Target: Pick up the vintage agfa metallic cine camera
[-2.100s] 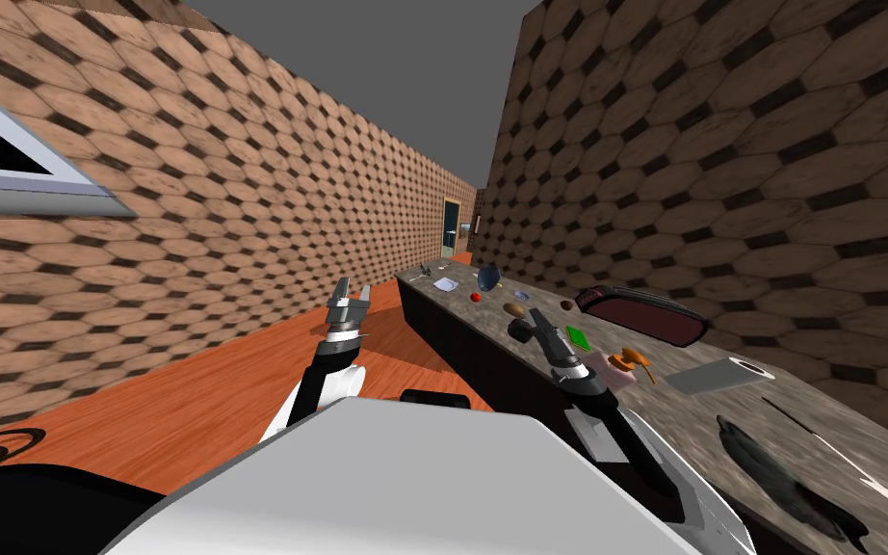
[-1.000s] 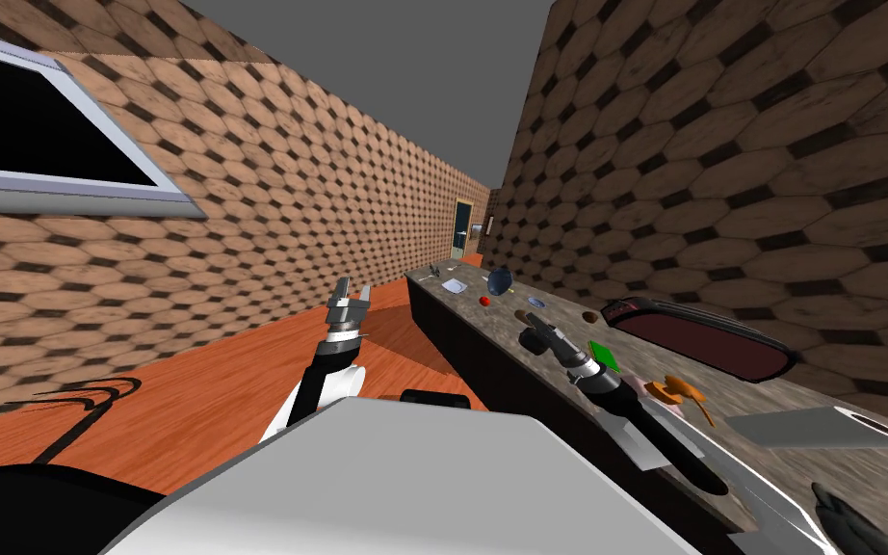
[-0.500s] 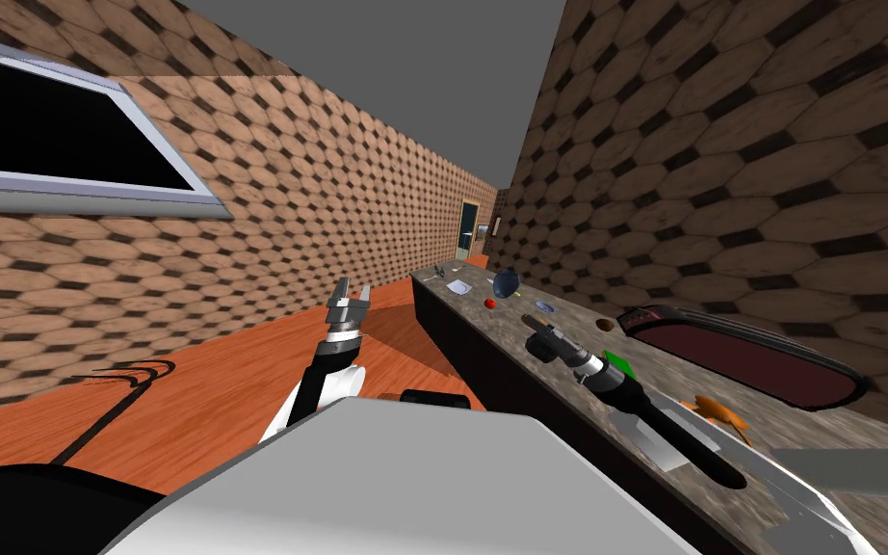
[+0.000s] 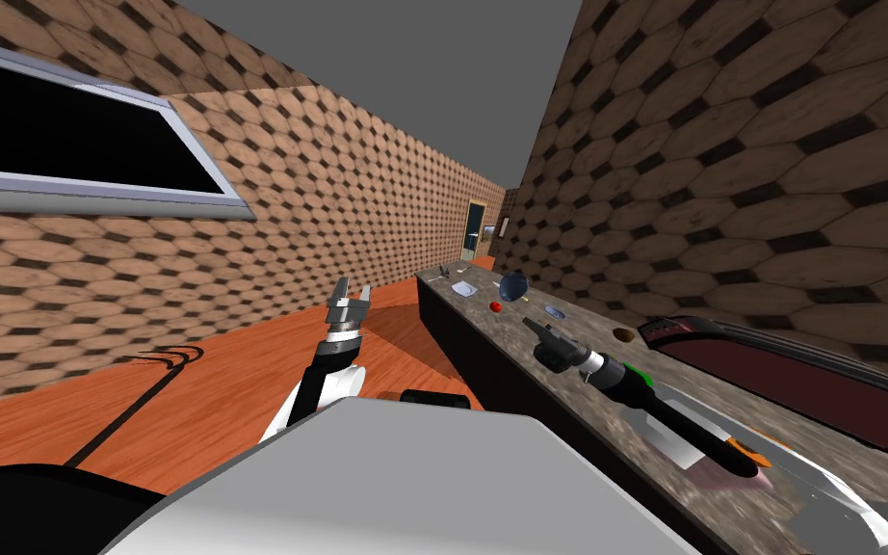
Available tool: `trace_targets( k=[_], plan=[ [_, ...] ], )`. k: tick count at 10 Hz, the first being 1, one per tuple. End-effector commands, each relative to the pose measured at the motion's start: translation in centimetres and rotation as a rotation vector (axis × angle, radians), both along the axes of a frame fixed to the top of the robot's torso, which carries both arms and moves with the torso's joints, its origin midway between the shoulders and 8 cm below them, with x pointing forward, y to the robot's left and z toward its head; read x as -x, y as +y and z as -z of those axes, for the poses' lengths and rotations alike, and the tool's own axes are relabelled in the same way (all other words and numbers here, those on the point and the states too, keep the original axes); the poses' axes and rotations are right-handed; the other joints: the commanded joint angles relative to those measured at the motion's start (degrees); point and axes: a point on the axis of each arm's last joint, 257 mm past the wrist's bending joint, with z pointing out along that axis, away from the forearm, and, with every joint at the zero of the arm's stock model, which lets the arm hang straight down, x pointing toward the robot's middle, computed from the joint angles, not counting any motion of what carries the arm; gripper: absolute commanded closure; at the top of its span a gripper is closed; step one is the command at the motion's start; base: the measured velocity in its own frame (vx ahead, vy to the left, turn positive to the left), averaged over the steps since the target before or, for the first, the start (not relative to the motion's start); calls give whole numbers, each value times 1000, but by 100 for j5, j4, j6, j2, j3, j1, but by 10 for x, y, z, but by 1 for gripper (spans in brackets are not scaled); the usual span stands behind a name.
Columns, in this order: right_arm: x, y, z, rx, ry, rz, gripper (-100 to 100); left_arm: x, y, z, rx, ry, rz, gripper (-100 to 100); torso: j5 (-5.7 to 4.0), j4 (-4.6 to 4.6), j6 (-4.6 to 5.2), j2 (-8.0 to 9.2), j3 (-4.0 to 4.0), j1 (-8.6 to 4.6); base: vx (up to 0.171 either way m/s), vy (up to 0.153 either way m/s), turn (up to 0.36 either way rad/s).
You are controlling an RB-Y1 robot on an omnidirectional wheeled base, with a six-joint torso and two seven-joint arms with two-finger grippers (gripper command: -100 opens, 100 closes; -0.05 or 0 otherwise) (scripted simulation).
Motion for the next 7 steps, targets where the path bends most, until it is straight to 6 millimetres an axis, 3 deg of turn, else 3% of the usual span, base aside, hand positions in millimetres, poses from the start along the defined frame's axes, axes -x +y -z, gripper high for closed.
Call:
trace_targets(
  k=[1, 7],
  plan=[
    [-1, 2, 1, 38, 13, -25, -100, 0, 0, 0, 0, 0, 0, 0, 0, 0, 0, 0, 0, 0, 12, -3, -22],
    [-3, -3, 19, 167, 88, -80, -100, 0, 0, 0, 0, 0, 0, 0, 0, 0, 0, 1, 0, 1, 18, 1, 80]
  ],
)
